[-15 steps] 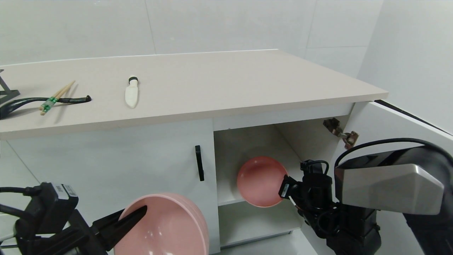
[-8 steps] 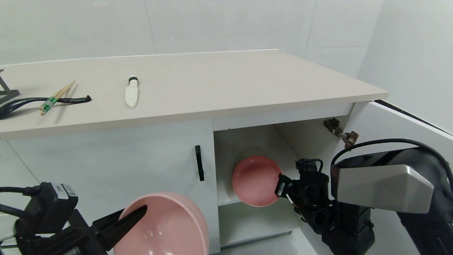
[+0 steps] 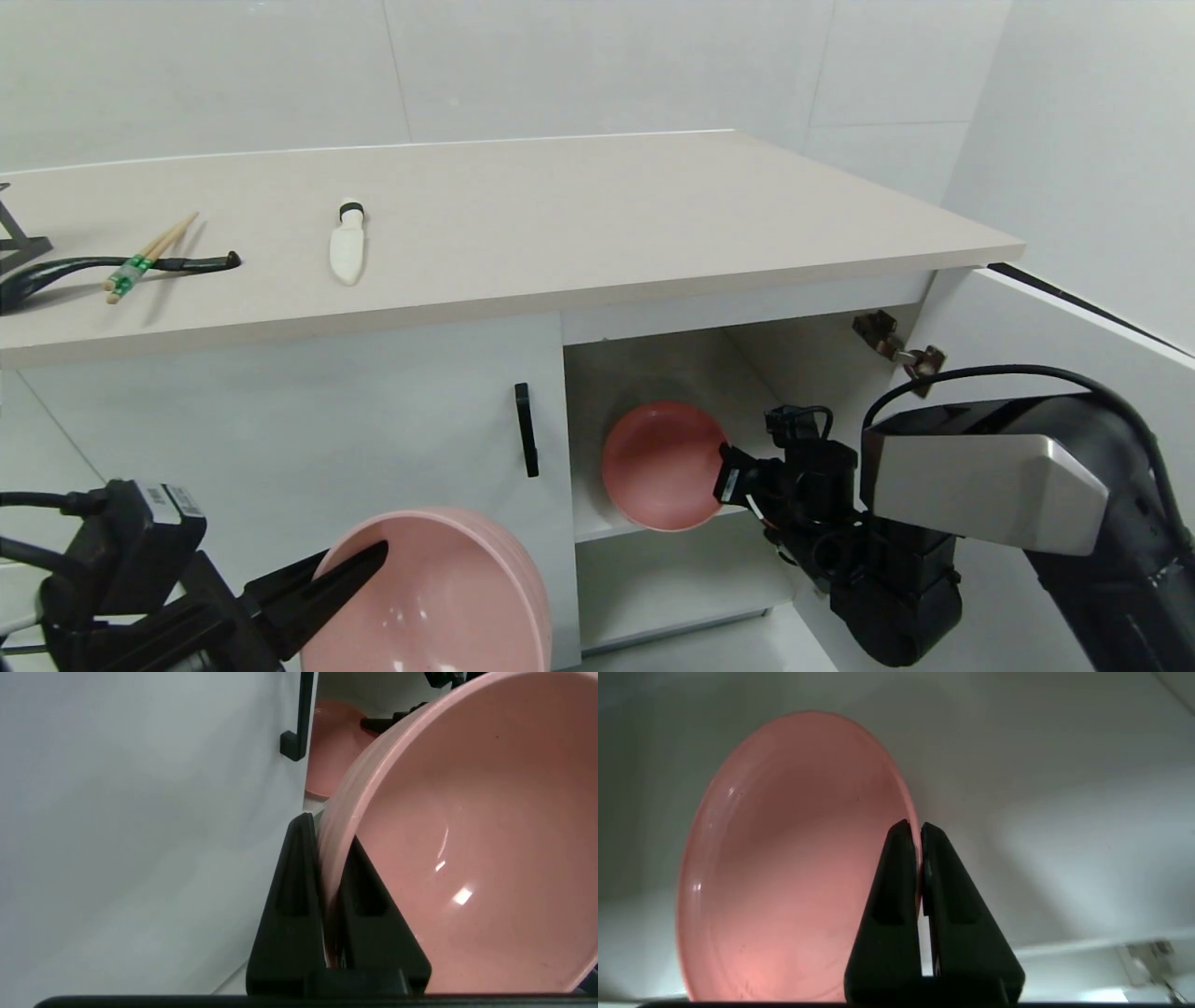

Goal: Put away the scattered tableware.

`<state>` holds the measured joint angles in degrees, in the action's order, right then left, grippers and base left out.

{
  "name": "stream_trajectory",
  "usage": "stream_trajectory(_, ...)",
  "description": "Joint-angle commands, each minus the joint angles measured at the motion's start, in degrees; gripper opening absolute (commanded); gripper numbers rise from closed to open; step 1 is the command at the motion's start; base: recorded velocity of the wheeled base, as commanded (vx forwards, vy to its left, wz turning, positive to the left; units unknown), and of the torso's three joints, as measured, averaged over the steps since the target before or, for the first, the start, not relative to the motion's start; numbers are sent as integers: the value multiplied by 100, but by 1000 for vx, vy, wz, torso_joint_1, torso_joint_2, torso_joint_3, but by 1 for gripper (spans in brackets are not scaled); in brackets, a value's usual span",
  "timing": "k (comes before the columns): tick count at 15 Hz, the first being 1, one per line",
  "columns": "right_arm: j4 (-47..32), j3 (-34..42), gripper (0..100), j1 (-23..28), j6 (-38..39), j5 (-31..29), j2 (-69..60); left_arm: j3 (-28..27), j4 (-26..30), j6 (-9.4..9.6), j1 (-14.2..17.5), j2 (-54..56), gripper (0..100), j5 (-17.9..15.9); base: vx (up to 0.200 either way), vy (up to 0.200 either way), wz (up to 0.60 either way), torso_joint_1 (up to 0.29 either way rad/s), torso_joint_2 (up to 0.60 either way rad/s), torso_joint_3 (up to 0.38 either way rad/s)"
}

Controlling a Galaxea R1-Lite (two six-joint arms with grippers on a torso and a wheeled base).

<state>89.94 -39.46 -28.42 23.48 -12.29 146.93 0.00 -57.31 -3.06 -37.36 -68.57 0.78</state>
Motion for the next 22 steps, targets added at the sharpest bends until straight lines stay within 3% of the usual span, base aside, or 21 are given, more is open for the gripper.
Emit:
stream_trajectory(1, 6, -53, 0, 47, -10, 51, 99, 0, 0, -2, 1, -16, 0, 1, 0, 0, 0, 0, 0, 0)
stream_trajectory(11, 6, -738, 0, 161, 16, 350, 389, 0, 0, -10, 1, -77, 0, 1, 0, 0, 0, 0, 0, 0)
stream_trajectory(12, 6, -738, 100, 161, 25, 367, 398, 0, -8, -10, 1, -104, 0, 1, 0, 0, 0, 0, 0, 0)
stream_trajectory(17, 6, -1029, 100, 170, -1, 385, 433, 0, -35, -10, 1, -113, 0, 1, 0, 0, 0, 0, 0, 0)
stream_trajectory(19, 6, -905, 100, 240, -36, 157, -103, 0, -44, -10, 19, -113, 0, 10, 0, 0, 0, 0, 0, 0)
stream_trajectory(21, 6, 61, 100, 38, -63, 42, -842, 0, -52, -10, 54, -113, 0, 10, 0, 0, 0, 0, 0, 0)
stream_trajectory(22, 6, 1142, 100, -349, -45, 33, -1536, 0, -70, -10, 54, -113, 0, 10, 0, 0, 0, 0, 0, 0)
